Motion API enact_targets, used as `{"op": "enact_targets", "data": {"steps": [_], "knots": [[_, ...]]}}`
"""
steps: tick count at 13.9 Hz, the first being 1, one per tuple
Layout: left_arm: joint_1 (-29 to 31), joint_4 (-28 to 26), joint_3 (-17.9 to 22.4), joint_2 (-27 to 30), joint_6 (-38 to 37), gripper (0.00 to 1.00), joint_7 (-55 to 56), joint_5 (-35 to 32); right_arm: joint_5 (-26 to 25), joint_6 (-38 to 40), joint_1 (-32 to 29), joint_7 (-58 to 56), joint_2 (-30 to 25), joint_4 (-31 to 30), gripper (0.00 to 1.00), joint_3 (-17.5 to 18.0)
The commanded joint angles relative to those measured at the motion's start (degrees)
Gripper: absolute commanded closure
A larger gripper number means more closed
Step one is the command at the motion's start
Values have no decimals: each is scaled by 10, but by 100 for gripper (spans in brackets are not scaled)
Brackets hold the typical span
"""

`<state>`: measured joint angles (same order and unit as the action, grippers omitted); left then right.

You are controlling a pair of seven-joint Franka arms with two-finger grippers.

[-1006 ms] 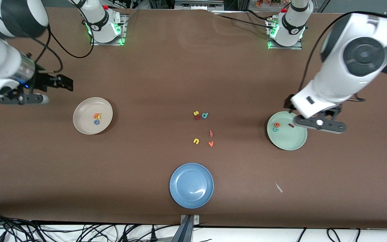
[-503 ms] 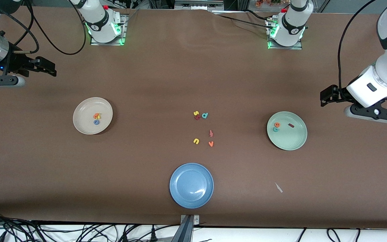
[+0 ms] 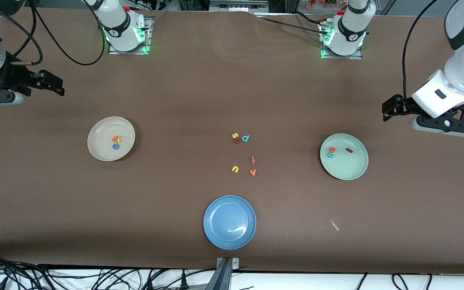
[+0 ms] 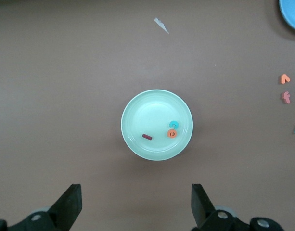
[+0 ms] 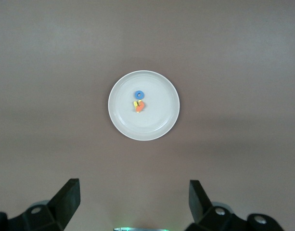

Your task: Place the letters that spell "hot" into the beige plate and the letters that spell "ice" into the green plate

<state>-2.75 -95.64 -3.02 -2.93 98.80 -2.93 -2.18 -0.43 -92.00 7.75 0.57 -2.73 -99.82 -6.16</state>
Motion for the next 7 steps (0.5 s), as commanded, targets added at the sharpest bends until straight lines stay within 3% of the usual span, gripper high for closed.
{"op": "enact_targets", "data": {"steps": [1, 4, 7], "knots": [[3, -40, -1, 42, 23, 0, -4, 5, -5, -8, 9, -7, -3, 2, 0, -10], [35, -38, -51, 46, 22, 0, -2, 4, -4, -8, 10, -7, -3, 2, 0, -10], [36, -39, -50, 48, 21, 0, -6, 5, -5, 14, 10, -7, 21, 30, 0, -10]]}}
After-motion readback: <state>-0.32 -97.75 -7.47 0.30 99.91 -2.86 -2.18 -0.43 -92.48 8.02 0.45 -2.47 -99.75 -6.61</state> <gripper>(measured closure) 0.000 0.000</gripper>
